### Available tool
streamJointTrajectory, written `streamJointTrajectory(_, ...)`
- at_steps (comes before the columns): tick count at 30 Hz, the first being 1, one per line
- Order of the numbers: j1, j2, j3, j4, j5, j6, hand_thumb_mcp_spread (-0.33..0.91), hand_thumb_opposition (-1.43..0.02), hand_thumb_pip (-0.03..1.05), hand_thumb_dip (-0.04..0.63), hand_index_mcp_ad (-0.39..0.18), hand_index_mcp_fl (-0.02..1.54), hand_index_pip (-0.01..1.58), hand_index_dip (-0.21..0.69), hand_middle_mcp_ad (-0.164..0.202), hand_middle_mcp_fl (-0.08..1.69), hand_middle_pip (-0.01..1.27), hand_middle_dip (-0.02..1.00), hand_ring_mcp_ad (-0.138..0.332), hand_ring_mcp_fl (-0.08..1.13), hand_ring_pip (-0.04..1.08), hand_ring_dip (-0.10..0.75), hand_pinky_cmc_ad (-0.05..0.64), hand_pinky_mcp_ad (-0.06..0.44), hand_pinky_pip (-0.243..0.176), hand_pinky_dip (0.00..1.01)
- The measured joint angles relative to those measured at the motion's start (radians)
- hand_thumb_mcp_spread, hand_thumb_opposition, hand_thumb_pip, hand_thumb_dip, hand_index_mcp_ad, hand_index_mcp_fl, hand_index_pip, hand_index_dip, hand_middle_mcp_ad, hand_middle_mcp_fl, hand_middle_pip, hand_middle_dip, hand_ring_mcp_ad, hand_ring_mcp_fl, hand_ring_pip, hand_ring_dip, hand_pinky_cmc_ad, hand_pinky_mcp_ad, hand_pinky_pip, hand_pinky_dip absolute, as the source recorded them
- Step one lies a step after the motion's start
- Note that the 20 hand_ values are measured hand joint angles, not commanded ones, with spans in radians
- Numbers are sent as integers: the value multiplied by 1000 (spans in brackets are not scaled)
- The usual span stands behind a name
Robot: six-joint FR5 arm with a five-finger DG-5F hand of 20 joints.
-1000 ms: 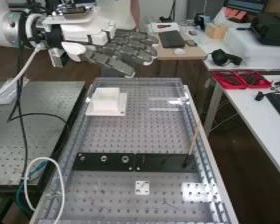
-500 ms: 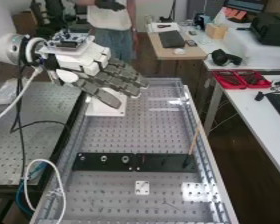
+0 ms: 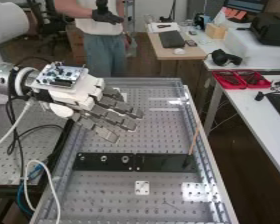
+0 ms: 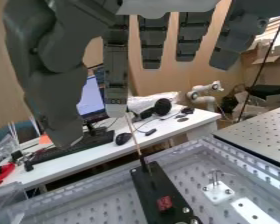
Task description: Grab the bearing and place it in the white container
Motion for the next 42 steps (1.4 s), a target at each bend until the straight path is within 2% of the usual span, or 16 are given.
streamJointTrajectory(9,-150,-111,22,78,-212,-27,440,-787,529,222,-105,93,1269,284,59,40,131,175,147,-3,98,75,330,257,-61,178)
streamJointTrajectory(17,-191,-181,36,163,-296,-24,459,-799,518,223,-105,87,1312,302,63,40,131,175,150,-3,98,75,330,257,-61,178)
streamJointTrajectory(21,-201,-210,52,191,-341,-40,464,-799,518,237,-105,91,1330,302,63,40,131,175,147,-3,98,75,330,257,-61,178)
streamJointTrajectory(29,-204,-261,93,185,-379,-74,464,-799,518,237,-105,89,1346,302,63,38,129,176,147,-3,98,75,330,257,-61,178)
streamJointTrajectory(38,-198,-321,149,146,-401,-125,463,-817,518,265,-120,89,1346,302,63,38,133,188,143,-3,98,75,330,257,-61,178)
streamJointTrajectory(42,-198,-341,163,130,-413,-135,476,-836,550,286,-122,75,1347,300,59,38,133,188,141,-3,98,75,330,257,-61,178)
